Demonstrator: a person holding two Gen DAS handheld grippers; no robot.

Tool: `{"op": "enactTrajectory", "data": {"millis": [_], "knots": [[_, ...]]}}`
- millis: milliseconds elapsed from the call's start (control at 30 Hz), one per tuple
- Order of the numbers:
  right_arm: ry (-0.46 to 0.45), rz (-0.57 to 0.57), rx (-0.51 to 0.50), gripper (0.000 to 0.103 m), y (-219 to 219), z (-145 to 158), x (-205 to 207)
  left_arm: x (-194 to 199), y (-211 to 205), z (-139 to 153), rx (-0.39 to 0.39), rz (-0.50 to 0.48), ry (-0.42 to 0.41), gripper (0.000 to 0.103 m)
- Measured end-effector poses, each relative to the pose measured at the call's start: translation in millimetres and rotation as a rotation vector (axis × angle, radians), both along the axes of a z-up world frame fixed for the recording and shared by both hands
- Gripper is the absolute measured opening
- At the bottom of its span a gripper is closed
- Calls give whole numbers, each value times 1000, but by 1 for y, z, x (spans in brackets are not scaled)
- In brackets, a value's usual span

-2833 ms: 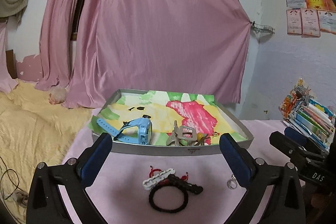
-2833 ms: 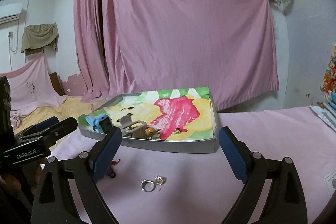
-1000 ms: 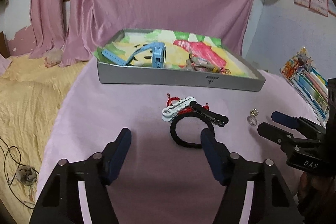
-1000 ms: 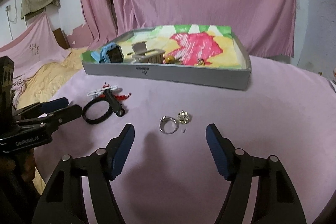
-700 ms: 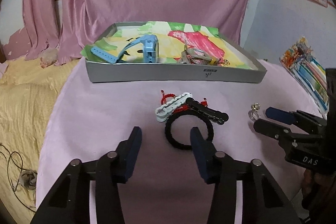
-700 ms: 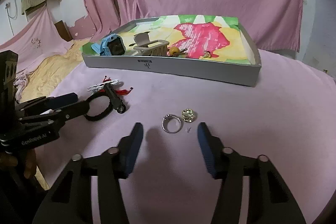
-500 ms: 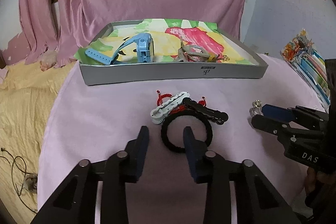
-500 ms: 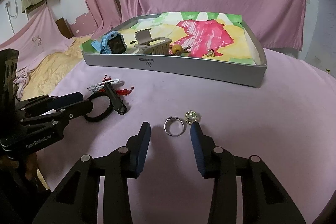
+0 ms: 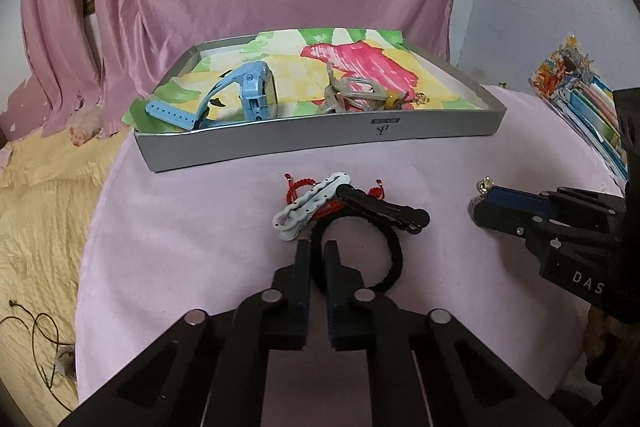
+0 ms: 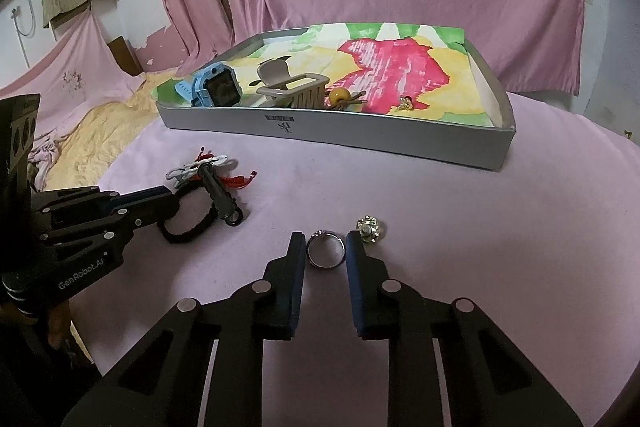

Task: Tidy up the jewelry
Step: 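Grasp the black hair tie with the left tool while the right tool grasps a silver ring, then carry the hair tie and silver ring over the grey tray with both tools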

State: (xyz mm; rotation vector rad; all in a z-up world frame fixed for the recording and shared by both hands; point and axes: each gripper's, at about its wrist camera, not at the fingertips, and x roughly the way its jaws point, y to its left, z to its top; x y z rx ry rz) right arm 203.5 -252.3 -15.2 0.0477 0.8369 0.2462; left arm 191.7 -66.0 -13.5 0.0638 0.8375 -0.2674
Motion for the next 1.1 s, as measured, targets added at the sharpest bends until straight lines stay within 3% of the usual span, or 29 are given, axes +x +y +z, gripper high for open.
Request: {"op": "enactTrajectory", "data": {"millis": [333, 700, 1100], "knots": [[3, 23, 80, 18, -7, -3, -7, -18, 1, 3, -79, -20, -16, 5], [-62, 23, 139, 18, -12, 7, -17, -37, 2, 28, -117, -11, -154, 5], [-144, 7, 135, 18, -21, 26, -4, -16, 7, 51, -154, 54, -251, 5]]}}
